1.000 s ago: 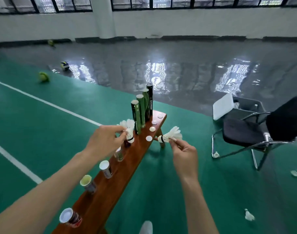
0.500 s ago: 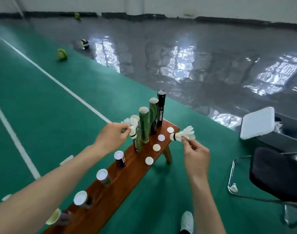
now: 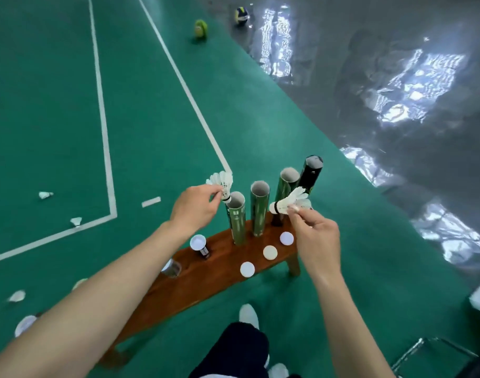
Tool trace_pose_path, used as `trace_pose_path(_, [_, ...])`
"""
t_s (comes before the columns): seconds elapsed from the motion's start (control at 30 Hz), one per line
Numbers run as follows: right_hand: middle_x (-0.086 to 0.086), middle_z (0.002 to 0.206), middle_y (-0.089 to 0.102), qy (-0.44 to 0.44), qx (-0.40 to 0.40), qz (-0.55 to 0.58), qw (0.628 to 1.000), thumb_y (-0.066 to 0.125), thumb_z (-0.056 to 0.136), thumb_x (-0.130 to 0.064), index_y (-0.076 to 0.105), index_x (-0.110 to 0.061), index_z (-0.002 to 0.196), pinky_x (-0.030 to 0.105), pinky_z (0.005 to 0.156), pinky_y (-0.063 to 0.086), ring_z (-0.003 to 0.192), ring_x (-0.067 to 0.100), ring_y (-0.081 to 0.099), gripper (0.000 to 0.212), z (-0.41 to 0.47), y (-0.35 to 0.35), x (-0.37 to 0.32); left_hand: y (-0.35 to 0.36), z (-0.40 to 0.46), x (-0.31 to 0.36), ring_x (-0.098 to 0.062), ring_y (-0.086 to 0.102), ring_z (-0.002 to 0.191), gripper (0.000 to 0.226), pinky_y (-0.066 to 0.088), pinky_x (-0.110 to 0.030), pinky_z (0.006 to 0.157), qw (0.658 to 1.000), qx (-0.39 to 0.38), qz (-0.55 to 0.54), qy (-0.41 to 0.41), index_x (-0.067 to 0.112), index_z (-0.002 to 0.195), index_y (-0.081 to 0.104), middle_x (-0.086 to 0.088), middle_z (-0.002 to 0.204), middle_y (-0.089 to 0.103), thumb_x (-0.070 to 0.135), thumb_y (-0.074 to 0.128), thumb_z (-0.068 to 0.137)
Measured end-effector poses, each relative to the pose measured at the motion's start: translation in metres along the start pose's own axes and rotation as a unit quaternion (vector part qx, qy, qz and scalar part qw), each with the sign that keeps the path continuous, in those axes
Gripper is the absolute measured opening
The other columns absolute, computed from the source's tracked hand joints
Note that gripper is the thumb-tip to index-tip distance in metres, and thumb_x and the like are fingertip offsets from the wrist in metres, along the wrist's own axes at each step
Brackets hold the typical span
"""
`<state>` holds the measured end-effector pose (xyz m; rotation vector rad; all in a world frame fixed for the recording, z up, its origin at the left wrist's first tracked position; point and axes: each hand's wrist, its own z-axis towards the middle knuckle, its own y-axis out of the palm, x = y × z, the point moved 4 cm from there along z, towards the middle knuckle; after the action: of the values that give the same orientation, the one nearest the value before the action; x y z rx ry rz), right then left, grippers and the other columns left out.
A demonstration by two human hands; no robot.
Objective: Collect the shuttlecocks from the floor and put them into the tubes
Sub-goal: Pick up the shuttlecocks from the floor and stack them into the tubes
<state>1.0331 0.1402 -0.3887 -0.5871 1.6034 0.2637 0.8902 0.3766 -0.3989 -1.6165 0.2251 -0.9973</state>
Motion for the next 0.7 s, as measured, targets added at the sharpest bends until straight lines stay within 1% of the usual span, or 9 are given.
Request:
trace_pose_path(0.07, [-0.023,0.098,0.077,-0.004,-0.010,0.002,1.000,0.071,0.096,-0.029,0.082,-0.039,0.097,0.020,0.088,0.049,0.098,-0.008,0.067,0.014,0.025,0.002,0.004,0.015,0.020,-0.005,-0.024,0.068,0.105,0.025,0.057,-0.043,0.084,1.000,-0.007,-0.001,-0.015,0.031,0.112,0.075,0.006,0.114,0.075,0.035,0.053,0.101])
trace_pose_path(0.13, [-0.017,0.090,0.077,-0.002,-0.005,0.000,1.000,0.071,0.097,-0.030,0.080,-0.050,0.088,0.015,0.077,0.048,0.083,-0.007,0.066,0.023,0.046,0.001,0.006,0.029,0.036,-0.011,-0.022,0.068,0.107,0.027,0.057,-0.042,0.084,1.000,-0.011,0.000,-0.024,0.031,0.114,0.075,0.009,0.117,0.074,0.037,0.052,0.101])
trace_pose_path(0.17, [-0.016,0.086,0.076,-0.001,-0.002,-0.002,1.000,0.071,0.097,-0.030,0.079,-0.051,0.085,0.016,0.073,0.048,0.077,-0.006,0.064,0.025,0.054,0.000,0.006,0.034,0.040,-0.012,-0.021,0.068,0.108,0.027,0.057,-0.041,0.085,1.000,-0.011,-0.004,-0.027,0.031,0.115,0.074,0.010,0.118,0.074,0.038,0.052,0.101])
trace_pose_path(0.2, [-0.018,0.084,0.076,0.005,-0.004,-0.003,1.000,0.071,0.097,-0.030,0.078,-0.050,0.087,0.018,0.073,0.048,0.077,-0.006,0.065,0.023,0.063,0.001,0.007,0.040,0.044,-0.014,-0.020,0.068,0.108,0.028,0.057,-0.041,0.085,0.999,-0.014,-0.008,-0.033,0.031,0.116,0.074,0.011,0.119,0.074,0.039,0.051,0.101])
trace_pose_path(0.3, [-0.022,0.095,0.077,0.008,-0.008,-0.008,1.000,0.071,0.097,-0.030,0.079,-0.044,0.095,0.020,0.082,0.048,0.094,-0.006,0.069,0.016,0.088,0.005,0.009,0.059,0.050,-0.013,-0.018,0.069,0.106,0.029,0.058,-0.039,0.083,0.999,-0.016,0.002,-0.040,0.031,0.117,0.073,0.013,0.119,0.073,0.039,0.050,0.103])
trace_pose_path(0.43, [-0.023,0.095,0.077,0.013,-0.033,-0.029,0.999,0.072,0.096,-0.028,0.080,-0.042,0.091,0.010,0.079,0.048,0.092,-0.009,0.068,0.017,0.119,0.015,0.011,0.083,0.053,-0.010,-0.017,0.068,0.107,0.030,0.059,-0.039,0.081,0.997,-0.048,0.025,-0.062,0.035,0.121,0.071,0.015,0.122,0.071,0.041,0.049,0.102])
trace_pose_path(0.53, [-0.027,0.098,0.075,0.005,-0.065,-0.051,0.997,0.072,0.096,-0.024,0.082,-0.036,0.096,0.006,0.088,0.047,0.100,-0.013,0.066,0.015,0.147,0.028,0.018,0.097,0.051,-0.007,-0.017,0.067,0.112,0.030,0.059,-0.038,0.083,0.993,-0.078,0.058,-0.070,0.038,0.125,0.067,0.017,0.129,0.067,0.043,0.055,0.098])
trace_pose_path(0.63, [-0.027,0.102,0.071,-0.052,-0.131,-0.105,0.985,0.070,0.097,-0.020,0.082,-0.019,0.107,0.004,0.089,0.044,0.099,-0.017,0.063,0.015,0.167,0.055,0.016,0.088,0.048,-0.011,-0.014,0.066,0.113,0.030,0.058,-0.037,0.087,0.992,-0.044,0.057,-0.102,0.038,0.124,0.068,0.017,0.129,0.067,0.042,0.055,0.097])
trace_pose_path(0.7, [-0.019,0.104,0.073,-0.112,-0.177,-0.138,0.968,0.070,0.098,-0.018,0.082,-0.015,0.108,0.009,0.091,0.048,0.099,-0.011,0.065,0.016,0.169,0.077,0.013,0.076,0.040,-0.017,-0.012,0.065,0.114,0.029,0.056,-0.036,0.092,0.989,-0.026,0.048,-0.140,0.036,0.123,0.069,0.017,0.128,0.067,0.040,0.053,0.098])
